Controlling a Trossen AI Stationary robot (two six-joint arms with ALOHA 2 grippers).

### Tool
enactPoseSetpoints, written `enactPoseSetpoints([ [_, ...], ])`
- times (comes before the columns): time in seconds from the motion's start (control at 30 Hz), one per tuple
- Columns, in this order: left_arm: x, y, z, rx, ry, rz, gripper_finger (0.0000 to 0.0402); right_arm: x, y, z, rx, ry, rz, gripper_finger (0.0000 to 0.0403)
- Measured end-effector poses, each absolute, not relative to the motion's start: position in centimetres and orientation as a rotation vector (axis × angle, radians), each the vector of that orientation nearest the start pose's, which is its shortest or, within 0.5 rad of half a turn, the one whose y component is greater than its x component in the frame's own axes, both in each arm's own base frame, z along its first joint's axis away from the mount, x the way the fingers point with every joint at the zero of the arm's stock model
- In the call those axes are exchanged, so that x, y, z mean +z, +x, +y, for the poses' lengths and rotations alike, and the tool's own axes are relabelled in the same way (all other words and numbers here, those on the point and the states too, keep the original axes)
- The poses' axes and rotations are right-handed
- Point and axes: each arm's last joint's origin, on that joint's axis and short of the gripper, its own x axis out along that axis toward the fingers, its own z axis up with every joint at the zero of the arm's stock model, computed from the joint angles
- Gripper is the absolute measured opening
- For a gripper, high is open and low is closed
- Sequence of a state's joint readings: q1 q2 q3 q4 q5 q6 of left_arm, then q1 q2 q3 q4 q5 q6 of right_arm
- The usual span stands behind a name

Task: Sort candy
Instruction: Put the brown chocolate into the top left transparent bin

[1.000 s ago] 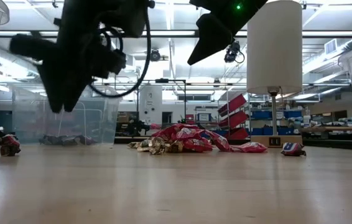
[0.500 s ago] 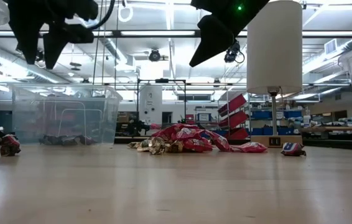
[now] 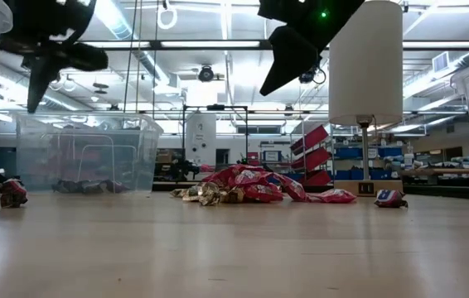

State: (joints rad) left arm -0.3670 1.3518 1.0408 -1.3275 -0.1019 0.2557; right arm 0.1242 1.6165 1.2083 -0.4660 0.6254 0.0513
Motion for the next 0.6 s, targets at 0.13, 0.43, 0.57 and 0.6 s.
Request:
enactPoseSetpoints([
  [0.13, 23.2, 19.7, -7.6, -0.413, 0.665, 1.502, 0.0163, 25.5, 33.9, 2.5, -0.489, -0.276, 0.808, 0.0107],
  [0.43, 20.6, 19.8, -7.6, -0.455, 0.728, 1.433, 0.0163, 25.5, 33.9, 2.5, -0.489, -0.275, 0.807, 0.0107],
  [0.57, 19.8, 19.7, -7.6, -0.465, 0.734, 1.426, 0.0163, 25.6, 34.0, 2.5, -0.49, -0.271, 0.796, 0.0107],
  [0.6, 19.5, 19.5, -7.5, -0.469, 0.734, 1.437, 0.0163, 25.6, 34.0, 2.5, -0.49, -0.27, 0.793, 0.0107],
])
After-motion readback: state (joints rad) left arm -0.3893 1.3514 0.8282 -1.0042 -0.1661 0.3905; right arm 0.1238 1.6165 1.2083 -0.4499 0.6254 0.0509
